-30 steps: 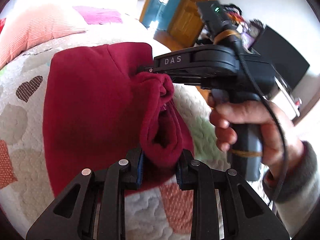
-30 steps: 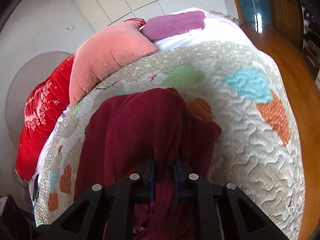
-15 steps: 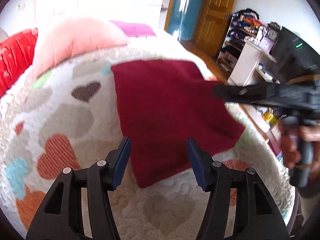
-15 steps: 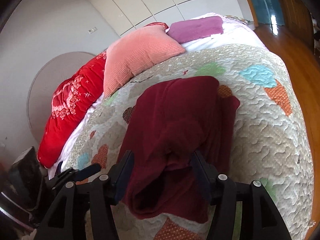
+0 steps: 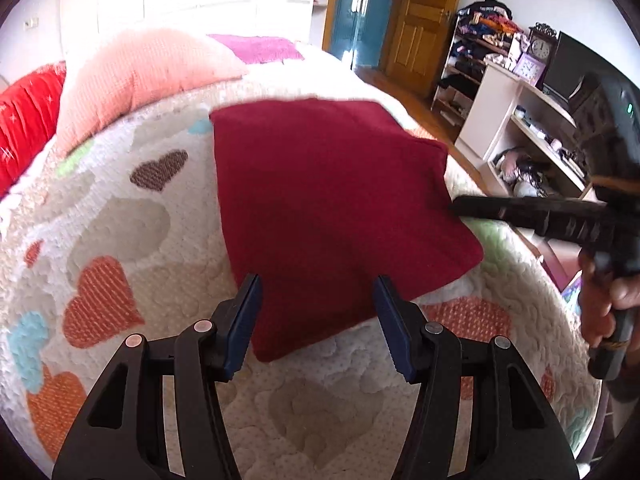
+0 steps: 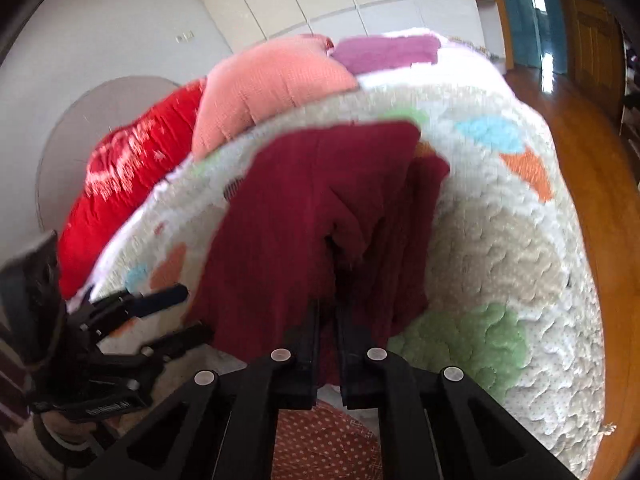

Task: Fold small clothes

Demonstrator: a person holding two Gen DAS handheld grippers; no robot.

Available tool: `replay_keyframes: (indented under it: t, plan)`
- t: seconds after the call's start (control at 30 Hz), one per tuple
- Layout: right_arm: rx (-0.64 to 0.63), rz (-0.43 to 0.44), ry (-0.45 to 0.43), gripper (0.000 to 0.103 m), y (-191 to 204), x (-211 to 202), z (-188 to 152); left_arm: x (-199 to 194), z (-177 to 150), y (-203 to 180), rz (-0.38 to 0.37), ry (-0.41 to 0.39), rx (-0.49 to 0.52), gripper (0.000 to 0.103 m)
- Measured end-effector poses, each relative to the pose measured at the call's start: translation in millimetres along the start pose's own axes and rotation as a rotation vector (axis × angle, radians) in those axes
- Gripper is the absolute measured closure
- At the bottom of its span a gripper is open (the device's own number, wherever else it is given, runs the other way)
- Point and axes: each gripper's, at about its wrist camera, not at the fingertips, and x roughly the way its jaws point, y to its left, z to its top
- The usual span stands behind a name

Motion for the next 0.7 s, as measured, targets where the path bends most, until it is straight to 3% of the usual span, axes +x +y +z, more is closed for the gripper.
replay_keyframes:
  t: [0.07,0.1,0.13,0.23,0.27,0.3,0.33,0.37,0.5,0.63,0.7]
  plan:
    - [0.040,-0.008,-0.071,0.071,-4.7,-11.7,12.8,-1.6,4.5,-0.5,-0.010,-0.022,-0.011,0.046]
    - [0.062,-0.016,-0.101,0.046,-9.4,-14.1,21.4,0.2,7.1,-1.2,-0.018,-0.023,-0.019,0.046]
    - [0.089,-0.029,-0.127,0.039,-14.8,-13.1,31.7,2.8,9.1,-2.9,-0.024,-0.019,-0.026,0.046]
    - [0.146,-0.063,-0.103,0.039,-31.8,13.9,60.9,12.4,11.9,-11.3,-0.051,-0.005,-0.030,0.046]
    - [0.157,-0.073,-0.079,0.042,-37.3,27.0,67.3,14.8,11.7,-14.2,-0.058,0.001,-0.028,0.046]
    - [0.161,-0.077,-0.044,0.059,-44.3,45.7,74.4,19.7,11.3,-17.3,-0.065,0.012,-0.027,0.046]
    - [0.156,-0.075,-0.016,0.089,-46.9,59.9,79.9,21.5,11.1,-19.2,-0.067,0.016,-0.026,0.046]
    - [0.149,-0.076,0.010,0.095,-49.2,71.6,84.7,23.6,10.8,-20.6,-0.065,0.018,-0.024,0.046]
    - [0.018,-0.143,-0.033,0.097,-42.7,73.3,93.9,32.2,10.3,-19.9,-0.084,0.026,-0.030,0.046]
    - [-0.085,-0.350,0.021,0.102,-49.8,101.4,93.9,38.6,8.9,-22.8,-0.072,0.029,-0.023,0.045]
    - [-0.028,-0.314,0.041,0.102,-63.6,99.4,90.5,38.7,8.3,-23.8,-0.066,0.029,-0.020,0.045]
